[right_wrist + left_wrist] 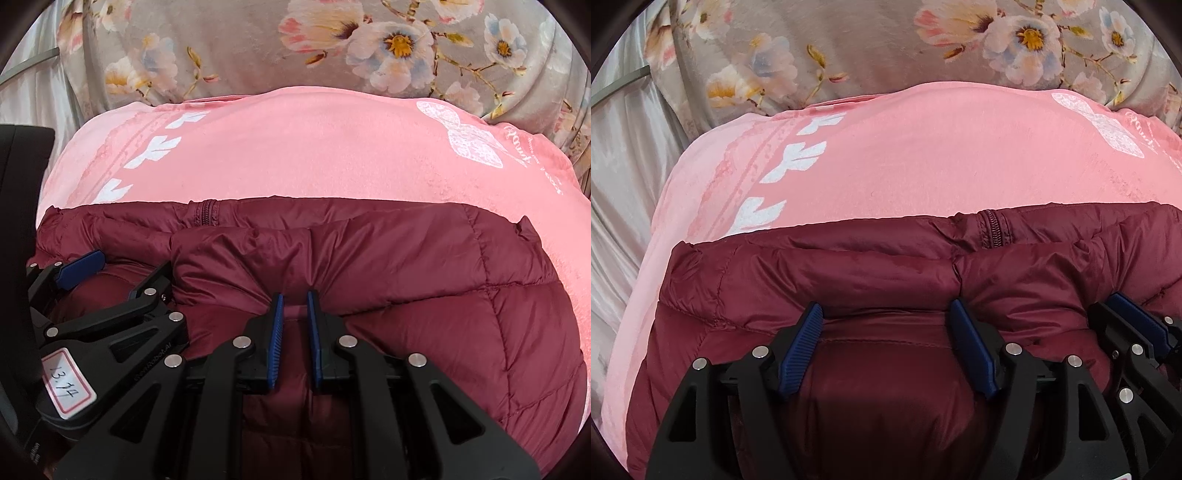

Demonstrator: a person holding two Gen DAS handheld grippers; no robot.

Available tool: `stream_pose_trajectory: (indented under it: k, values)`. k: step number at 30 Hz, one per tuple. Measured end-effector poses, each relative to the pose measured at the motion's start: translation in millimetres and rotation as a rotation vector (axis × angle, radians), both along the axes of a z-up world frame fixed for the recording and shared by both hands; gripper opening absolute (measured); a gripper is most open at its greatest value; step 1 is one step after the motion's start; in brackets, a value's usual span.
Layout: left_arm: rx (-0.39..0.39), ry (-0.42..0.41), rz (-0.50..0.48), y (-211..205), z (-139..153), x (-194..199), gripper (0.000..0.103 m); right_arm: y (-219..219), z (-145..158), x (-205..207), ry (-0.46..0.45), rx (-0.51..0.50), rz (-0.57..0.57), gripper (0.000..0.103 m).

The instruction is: Fold large clothes

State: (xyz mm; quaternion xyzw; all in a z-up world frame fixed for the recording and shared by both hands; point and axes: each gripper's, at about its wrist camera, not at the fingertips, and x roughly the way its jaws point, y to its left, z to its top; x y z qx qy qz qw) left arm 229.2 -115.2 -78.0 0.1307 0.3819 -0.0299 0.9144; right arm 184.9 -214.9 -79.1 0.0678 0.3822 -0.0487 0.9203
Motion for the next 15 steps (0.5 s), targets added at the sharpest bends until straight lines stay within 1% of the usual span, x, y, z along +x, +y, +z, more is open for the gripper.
stream_pose_trajectory:
  k: [5,7,8,10,12,14,15]
  values:
    - [-0.010,0.005,0.005,2,0,1,0.072,-6,0,0,-0.004,0.033,0.000,0.012]
    - [-0.034,0.011,0.007,6,3,-1,0.074,-7,5,-6,-0.013,0.030,-0.015,0.012]
    - [-0.052,0.015,0.005,10,6,-3,0.074,-5,10,-14,-0.017,0.038,-0.027,0.014]
    - [-0.119,0.035,0.007,30,17,-18,0.074,2,21,-33,-0.033,0.096,-0.006,0.020]
    - [-0.172,0.024,0.020,52,28,-39,0.075,14,31,-56,-0.047,0.126,0.020,0.023]
    - [-0.186,0.016,0.040,70,34,-58,0.077,24,34,-70,-0.042,0.146,0.044,0.023]
    - [-0.186,0.026,0.056,82,35,-67,0.077,32,33,-79,-0.032,0.161,0.063,0.023]
